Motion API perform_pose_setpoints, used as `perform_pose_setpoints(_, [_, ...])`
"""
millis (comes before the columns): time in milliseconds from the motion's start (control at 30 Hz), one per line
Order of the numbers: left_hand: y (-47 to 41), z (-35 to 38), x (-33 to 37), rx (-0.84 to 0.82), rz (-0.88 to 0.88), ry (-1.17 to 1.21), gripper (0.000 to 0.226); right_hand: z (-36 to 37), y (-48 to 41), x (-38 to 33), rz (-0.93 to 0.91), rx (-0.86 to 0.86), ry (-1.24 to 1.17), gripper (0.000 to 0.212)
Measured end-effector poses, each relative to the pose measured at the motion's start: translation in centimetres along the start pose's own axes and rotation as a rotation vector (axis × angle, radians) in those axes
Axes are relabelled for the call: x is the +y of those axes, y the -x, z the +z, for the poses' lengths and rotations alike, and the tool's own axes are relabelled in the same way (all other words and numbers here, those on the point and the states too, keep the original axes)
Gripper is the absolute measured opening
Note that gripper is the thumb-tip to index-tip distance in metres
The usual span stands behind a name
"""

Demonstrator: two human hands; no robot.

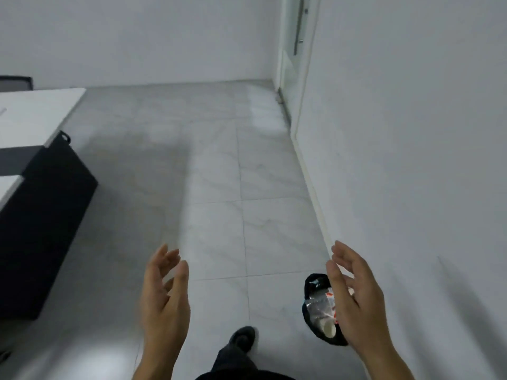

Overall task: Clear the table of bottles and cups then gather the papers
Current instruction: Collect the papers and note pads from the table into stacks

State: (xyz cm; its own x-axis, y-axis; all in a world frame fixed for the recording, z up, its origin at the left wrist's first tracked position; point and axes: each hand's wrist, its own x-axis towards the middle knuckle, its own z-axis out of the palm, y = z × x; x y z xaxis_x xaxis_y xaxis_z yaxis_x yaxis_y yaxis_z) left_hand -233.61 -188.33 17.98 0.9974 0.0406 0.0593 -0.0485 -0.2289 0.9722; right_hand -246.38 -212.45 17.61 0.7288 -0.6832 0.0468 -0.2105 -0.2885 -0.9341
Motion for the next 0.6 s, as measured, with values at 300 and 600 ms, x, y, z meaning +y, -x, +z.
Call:
perform_pose_setpoints(300, [15.1, -17.9, -3.2, 0.466, -0.134, -0.144, 0.039, 9.3, 11.0, -2.1, -0.064, -0.479, -0.087, 0.047])
perform_pose_setpoints(600, [24.4, -38.3, -6.5, 0.84, -0.129, -0.033, 0.042, 24.2, 26.0, -10.9, -0.326, -0.837, -0.07, 0.041])
